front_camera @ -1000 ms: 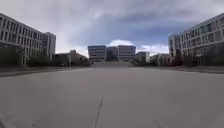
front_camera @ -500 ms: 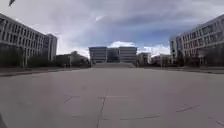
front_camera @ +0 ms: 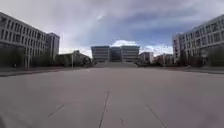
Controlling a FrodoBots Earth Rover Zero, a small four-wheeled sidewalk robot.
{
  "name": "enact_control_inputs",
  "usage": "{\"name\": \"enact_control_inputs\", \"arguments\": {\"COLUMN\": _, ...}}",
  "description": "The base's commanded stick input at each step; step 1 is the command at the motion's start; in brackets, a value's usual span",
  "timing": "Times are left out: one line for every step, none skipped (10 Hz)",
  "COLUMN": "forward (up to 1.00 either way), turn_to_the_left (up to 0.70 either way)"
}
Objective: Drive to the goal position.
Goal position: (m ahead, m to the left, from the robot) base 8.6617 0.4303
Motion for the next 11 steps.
{"name": "enact_control_inputs", "arguments": {"forward": 0.85, "turn_to_the_left": 0.0}}
{"name": "enact_control_inputs", "arguments": {"forward": 0.85, "turn_to_the_left": 0.0}}
{"name": "enact_control_inputs", "arguments": {"forward": 0.85, "turn_to_the_left": 0.0}}
{"name": "enact_control_inputs", "arguments": {"forward": 0.85, "turn_to_the_left": 0.0}}
{"name": "enact_control_inputs", "arguments": {"forward": 0.85, "turn_to_the_left": 0.0}}
{"name": "enact_control_inputs", "arguments": {"forward": 0.85, "turn_to_the_left": 0.0}}
{"name": "enact_control_inputs", "arguments": {"forward": 0.85, "turn_to_the_left": 0.0}}
{"name": "enact_control_inputs", "arguments": {"forward": 0.85, "turn_to_the_left": 0.0}}
{"name": "enact_control_inputs", "arguments": {"forward": 0.85, "turn_to_the_left": 0.0}}
{"name": "enact_control_inputs", "arguments": {"forward": 0.85, "turn_to_the_left": 0.0}}
{"name": "enact_control_inputs", "arguments": {"forward": 0.85, "turn_to_the_left": 0.0}}
